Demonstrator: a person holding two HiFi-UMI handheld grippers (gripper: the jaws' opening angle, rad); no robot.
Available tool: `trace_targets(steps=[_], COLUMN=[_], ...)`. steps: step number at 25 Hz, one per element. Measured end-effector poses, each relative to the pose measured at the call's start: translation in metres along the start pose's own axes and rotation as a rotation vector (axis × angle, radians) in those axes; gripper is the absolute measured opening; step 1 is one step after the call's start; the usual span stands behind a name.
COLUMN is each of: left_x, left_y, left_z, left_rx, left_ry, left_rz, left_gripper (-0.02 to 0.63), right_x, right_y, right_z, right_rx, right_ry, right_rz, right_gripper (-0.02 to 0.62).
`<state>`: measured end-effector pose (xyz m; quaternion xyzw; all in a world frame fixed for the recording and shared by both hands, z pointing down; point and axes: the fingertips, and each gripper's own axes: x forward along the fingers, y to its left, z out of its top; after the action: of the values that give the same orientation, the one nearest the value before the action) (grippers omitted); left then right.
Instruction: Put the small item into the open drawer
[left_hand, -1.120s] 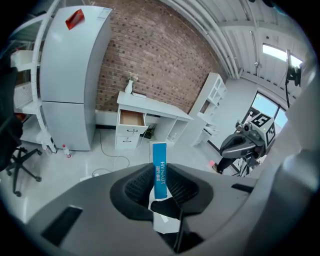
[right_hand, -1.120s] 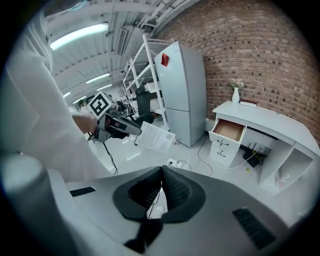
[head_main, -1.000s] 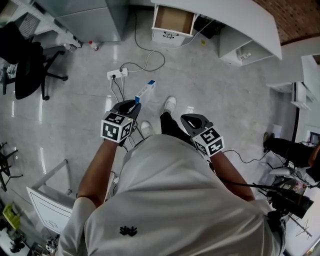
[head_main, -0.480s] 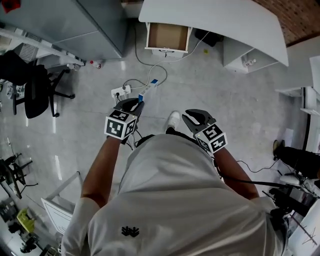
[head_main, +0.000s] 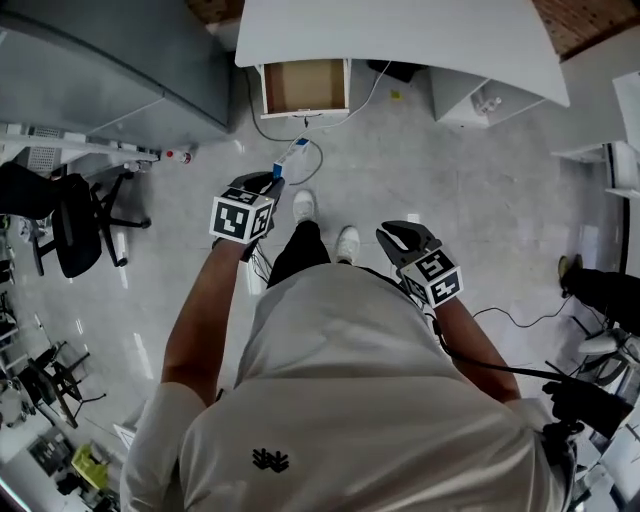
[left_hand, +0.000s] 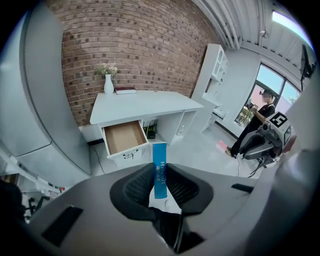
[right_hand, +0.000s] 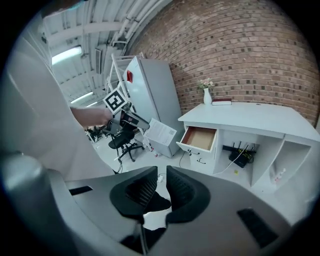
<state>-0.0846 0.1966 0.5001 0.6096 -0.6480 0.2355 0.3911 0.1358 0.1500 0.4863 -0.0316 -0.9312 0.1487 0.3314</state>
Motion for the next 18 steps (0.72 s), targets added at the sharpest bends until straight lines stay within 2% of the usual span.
trace_targets(steps=[7, 12, 18], left_x=[0.068, 0.123, 0.194], left_y=[0.035, 0.076, 0.118], left_z=[0.059, 0.101, 0.139], left_rx=[0.071, 0.101, 0.132], left_ry=[0.059, 0.112, 0.178], left_rz=[0.004, 0.01, 0.024], left_gripper=[0.084, 0.084, 0.085], right_x=[-0.007, 0.0, 0.02], right_y=[-0.057, -0.097, -0.14], right_z=[0.012, 0.039, 0.068], right_rx=[0.092, 0.174, 0.243], right_ry=[-0.037, -0.054, -0.05], right_rz=[-0.137, -0.24, -0.305], right_gripper=[0.074, 0.072, 0.072])
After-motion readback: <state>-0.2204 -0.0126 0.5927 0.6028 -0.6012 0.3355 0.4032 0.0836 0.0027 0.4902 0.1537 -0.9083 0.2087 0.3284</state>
